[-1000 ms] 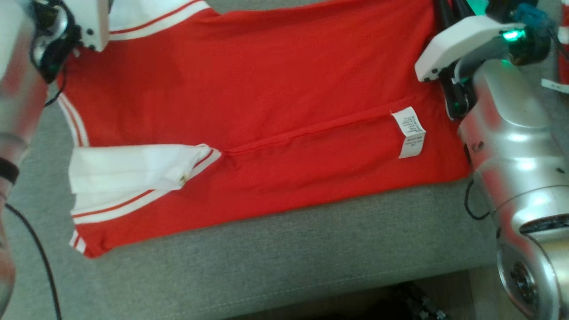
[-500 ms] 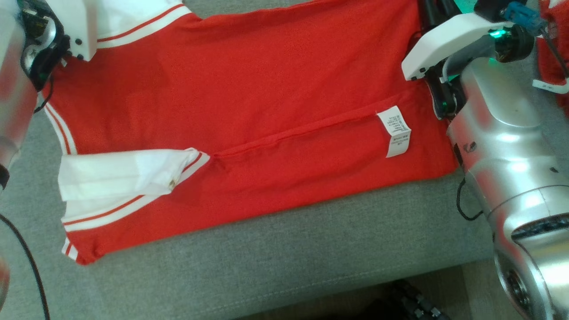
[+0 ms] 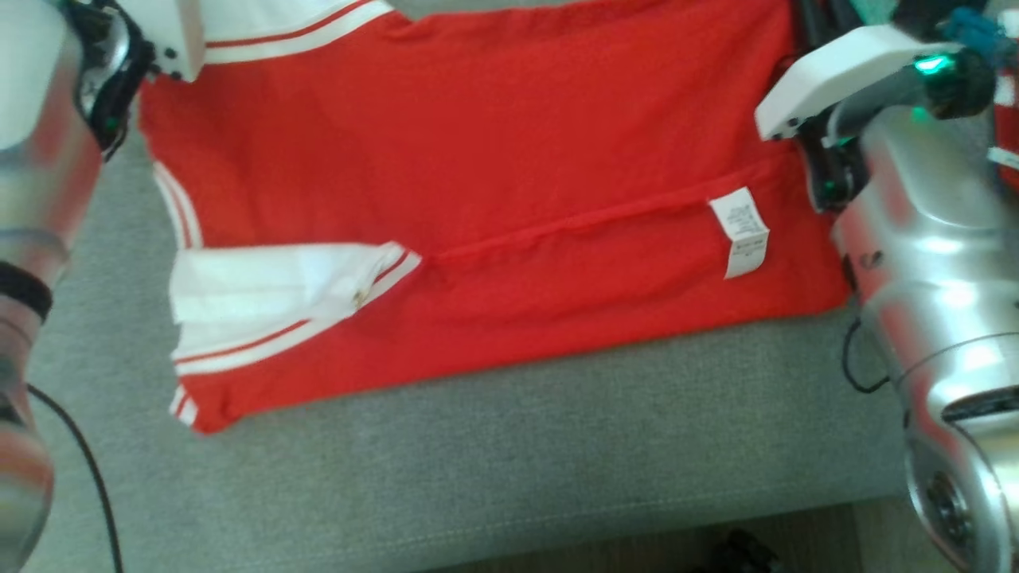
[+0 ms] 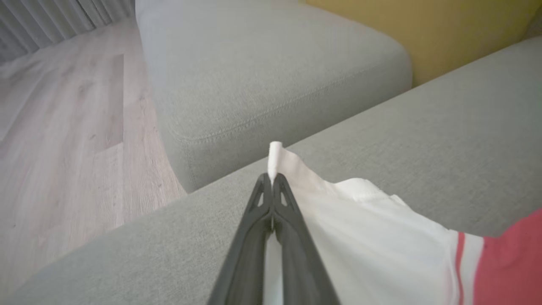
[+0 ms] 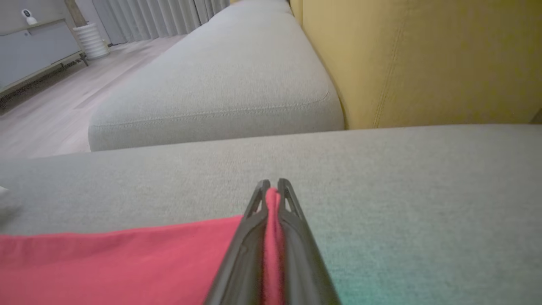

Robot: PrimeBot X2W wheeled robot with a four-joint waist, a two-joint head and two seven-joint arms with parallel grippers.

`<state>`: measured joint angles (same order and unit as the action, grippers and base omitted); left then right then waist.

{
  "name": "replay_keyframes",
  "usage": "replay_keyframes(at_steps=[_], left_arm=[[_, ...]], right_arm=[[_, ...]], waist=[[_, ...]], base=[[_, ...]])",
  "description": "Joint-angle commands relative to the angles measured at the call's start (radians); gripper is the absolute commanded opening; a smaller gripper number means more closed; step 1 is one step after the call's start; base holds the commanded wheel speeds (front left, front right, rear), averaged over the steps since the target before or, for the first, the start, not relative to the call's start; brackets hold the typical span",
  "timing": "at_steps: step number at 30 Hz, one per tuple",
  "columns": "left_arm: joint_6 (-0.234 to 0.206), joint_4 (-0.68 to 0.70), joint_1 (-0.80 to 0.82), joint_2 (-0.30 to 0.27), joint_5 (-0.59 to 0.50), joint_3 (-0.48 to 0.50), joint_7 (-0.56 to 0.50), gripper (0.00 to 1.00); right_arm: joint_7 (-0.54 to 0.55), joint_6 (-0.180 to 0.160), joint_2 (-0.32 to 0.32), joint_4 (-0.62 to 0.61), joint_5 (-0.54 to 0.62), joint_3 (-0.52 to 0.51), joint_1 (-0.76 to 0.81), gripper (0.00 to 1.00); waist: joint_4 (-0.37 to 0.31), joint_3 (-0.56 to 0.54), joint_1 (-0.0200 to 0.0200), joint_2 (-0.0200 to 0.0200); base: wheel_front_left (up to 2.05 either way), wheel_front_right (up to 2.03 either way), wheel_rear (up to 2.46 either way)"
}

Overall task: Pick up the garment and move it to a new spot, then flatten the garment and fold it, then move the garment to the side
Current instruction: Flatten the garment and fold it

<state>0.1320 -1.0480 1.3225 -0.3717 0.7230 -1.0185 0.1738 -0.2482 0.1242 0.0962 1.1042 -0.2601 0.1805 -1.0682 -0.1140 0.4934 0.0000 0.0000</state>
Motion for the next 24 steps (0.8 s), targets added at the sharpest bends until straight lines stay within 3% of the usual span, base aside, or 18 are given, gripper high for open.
replay_keyframes(at_steps=[1,9,18,24], left_arm=[[-0.005,0.007,0.048,-0.028,0.001,0.033,0.018,0.0],[-0.038,0.045,-0.114,0.017,-0.017,0.038,0.086,0.0],[-0.126,0.324,-0.539,0.056,-0.021,0.221,0.088,0.0],[-0.15,0.456,-0.788,0.097,-0.073,0.357,0.088,0.0]], right_arm=[[-0.013,0.007,0.003,-0.035,0.009,-0.003,0.022,0.0],[-0.013,0.007,0.018,-0.079,0.055,-0.084,0.189,0.0],[-0.013,0.007,0.019,-0.124,0.062,-0.168,0.415,0.0],[-0.013,0.007,0.014,-0.165,0.072,-0.217,0.515,0.0]], waist=[[0.021,-0.028,0.0,0.0],[0.087,-0.182,0.0,0.0],[0.161,-0.32,0.0,0.0],[0.183,-0.362,0.0,0.0]], base=[[0.0,0.0,0.0],[0.0,0.0,0.0],[0.0,0.0,0.0],[0.0,0.0,0.0]])
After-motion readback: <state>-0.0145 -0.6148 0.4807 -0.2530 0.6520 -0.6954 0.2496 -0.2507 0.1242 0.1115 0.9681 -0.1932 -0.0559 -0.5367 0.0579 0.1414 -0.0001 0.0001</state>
